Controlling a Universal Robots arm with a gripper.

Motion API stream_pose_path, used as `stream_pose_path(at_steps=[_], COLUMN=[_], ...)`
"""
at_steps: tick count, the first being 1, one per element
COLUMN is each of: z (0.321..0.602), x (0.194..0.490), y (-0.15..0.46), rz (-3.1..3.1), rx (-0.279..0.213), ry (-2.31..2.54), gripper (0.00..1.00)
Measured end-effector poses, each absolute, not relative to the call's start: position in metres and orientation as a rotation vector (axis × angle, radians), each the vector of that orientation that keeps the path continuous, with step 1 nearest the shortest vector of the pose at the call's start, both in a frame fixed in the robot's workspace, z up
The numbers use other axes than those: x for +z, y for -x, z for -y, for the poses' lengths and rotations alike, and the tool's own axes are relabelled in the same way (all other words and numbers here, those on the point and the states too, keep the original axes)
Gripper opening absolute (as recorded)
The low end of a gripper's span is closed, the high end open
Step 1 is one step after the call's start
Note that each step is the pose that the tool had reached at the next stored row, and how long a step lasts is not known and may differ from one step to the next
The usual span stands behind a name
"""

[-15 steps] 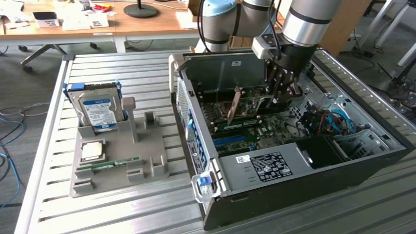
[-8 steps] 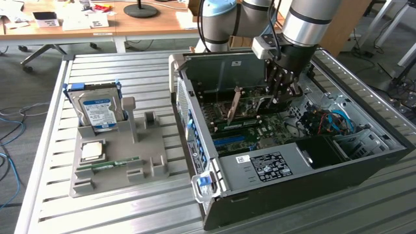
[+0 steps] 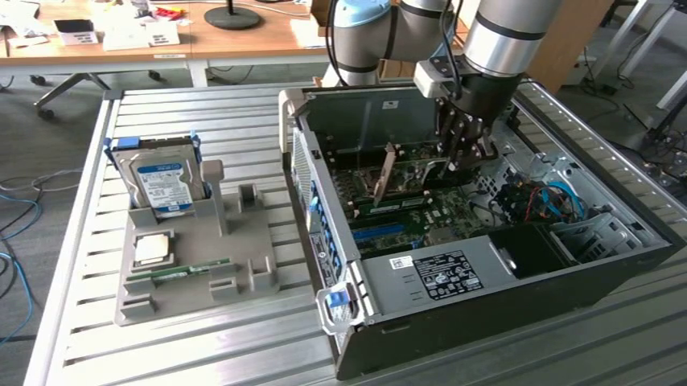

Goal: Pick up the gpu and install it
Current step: 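Insert the gpu into the slot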

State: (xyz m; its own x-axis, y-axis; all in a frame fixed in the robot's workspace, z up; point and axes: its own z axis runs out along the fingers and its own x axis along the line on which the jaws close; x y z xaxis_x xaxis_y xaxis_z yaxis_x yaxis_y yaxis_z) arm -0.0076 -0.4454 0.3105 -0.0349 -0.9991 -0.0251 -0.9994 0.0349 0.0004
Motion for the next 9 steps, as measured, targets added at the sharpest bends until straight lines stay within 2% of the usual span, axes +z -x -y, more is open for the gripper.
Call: stream_pose_path(at_steps=[9], z=[0.4454], x=[0.3105], y=[0.0086], rz=[-2.247], rx=[0.028], ry=[2.170], gripper=[0.27])
